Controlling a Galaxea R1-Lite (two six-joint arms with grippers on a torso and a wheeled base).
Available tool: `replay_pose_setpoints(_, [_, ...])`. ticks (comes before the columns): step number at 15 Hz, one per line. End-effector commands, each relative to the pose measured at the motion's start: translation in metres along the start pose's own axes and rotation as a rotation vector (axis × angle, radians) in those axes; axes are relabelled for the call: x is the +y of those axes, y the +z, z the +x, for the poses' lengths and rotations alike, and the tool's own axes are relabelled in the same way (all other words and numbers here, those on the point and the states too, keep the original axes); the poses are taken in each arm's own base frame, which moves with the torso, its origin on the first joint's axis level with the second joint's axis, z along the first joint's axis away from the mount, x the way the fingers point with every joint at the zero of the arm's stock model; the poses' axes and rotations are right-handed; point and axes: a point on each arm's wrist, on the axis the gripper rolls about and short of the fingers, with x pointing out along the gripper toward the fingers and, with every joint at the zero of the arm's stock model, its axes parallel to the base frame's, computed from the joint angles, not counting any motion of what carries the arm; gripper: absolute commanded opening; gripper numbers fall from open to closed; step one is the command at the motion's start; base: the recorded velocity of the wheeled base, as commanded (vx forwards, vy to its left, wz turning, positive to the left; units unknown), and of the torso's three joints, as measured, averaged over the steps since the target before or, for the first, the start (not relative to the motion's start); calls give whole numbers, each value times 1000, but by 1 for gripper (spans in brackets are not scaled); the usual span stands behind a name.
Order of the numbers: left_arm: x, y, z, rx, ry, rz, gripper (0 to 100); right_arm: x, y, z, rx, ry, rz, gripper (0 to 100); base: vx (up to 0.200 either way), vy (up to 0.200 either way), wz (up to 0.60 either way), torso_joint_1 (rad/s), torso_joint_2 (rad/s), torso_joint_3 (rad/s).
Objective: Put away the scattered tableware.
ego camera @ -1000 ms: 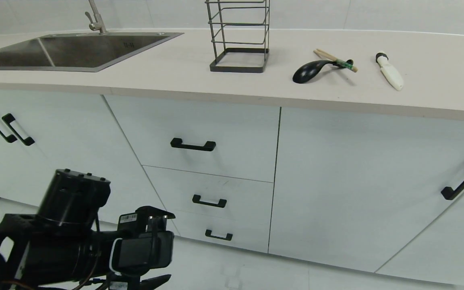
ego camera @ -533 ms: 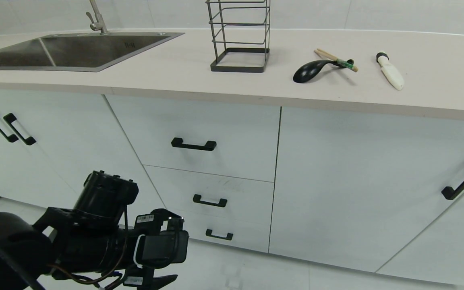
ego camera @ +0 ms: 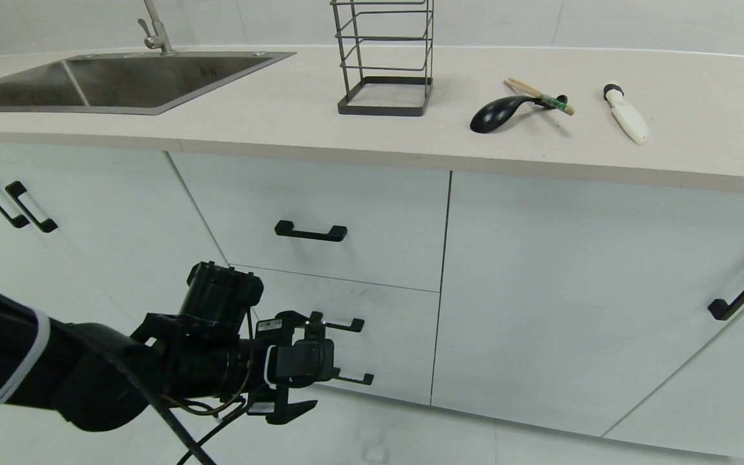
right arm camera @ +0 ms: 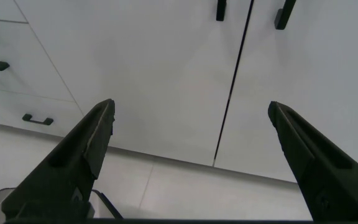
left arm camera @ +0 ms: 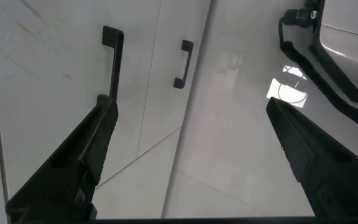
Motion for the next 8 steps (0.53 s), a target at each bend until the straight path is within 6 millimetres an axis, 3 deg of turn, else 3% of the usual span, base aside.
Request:
replay_pose_setpoints(1, [8, -2, 21, 7, -16, -5, 100, 0, 0, 0, 1, 0, 0, 100, 0, 0, 0, 0, 0, 0])
replay_pose_setpoints(8, [4, -12, 56, 58, -19, -65, 100, 0, 0, 0, 1, 0, 0, 100, 0, 0, 0, 0, 0, 0])
